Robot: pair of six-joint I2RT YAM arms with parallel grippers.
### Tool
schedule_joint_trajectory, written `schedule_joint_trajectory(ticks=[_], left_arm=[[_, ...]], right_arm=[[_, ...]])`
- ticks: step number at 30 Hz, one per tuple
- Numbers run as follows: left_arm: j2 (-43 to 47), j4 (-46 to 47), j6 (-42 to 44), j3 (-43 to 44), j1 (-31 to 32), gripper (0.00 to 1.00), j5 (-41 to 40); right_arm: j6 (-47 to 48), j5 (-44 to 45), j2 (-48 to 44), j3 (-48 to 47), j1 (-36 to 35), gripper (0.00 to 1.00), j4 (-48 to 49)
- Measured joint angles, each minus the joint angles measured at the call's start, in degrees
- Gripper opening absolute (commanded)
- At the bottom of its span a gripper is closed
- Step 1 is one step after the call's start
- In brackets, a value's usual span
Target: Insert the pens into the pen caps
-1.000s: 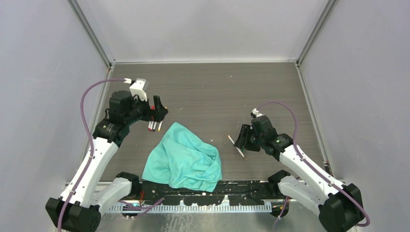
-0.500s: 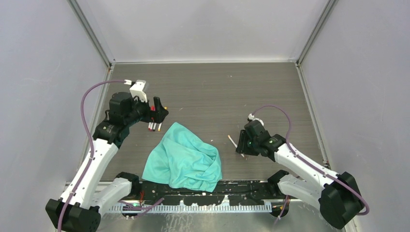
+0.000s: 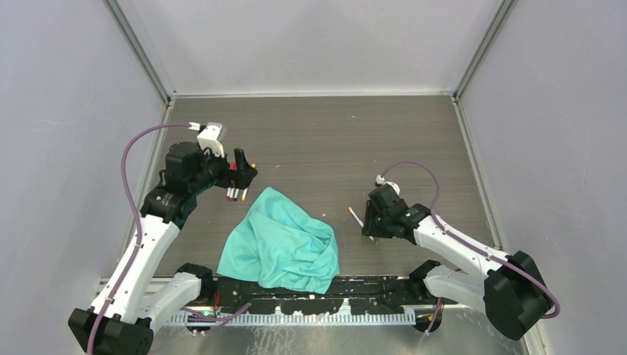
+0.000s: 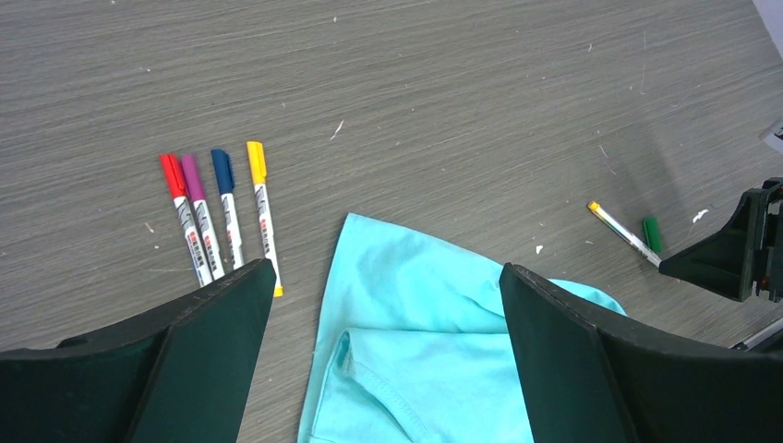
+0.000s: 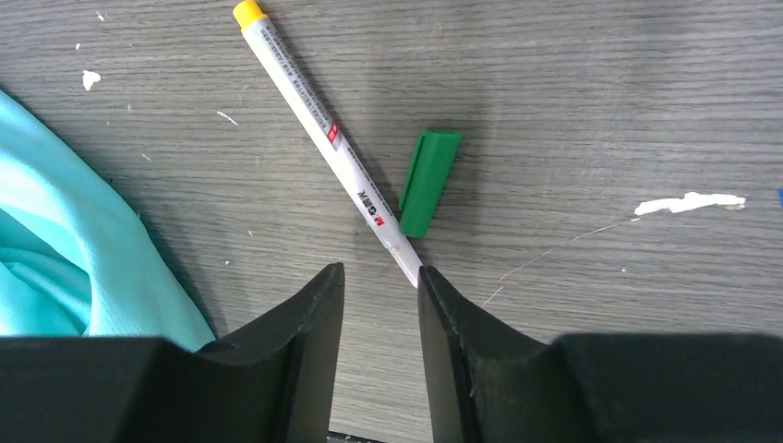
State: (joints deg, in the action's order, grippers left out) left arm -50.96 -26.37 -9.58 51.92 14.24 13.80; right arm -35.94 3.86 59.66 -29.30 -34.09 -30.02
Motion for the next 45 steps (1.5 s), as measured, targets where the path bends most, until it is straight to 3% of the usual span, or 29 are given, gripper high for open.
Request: schedule_joint_trajectory(ticks=[29, 41, 45], left_arm=[[1.33, -0.04, 0.26, 0.00, 0.83, 0.95, -0.76], [1.33, -0.04, 0.74, 0.00, 1.16, 0.95, -1.36], [1.33, -0.04, 1.36, 0.00, 1.33, 0.95, -1.64]], right_arm=[[0.52, 4.35, 5.92, 0.07, -4.70, 0.35, 1.73], [1.38, 9.81, 11.02, -2.99, -10.03, 0.20, 0.90], [1.92, 10.27, 12.15, -3.82, -10.99, 0.07, 0.92]])
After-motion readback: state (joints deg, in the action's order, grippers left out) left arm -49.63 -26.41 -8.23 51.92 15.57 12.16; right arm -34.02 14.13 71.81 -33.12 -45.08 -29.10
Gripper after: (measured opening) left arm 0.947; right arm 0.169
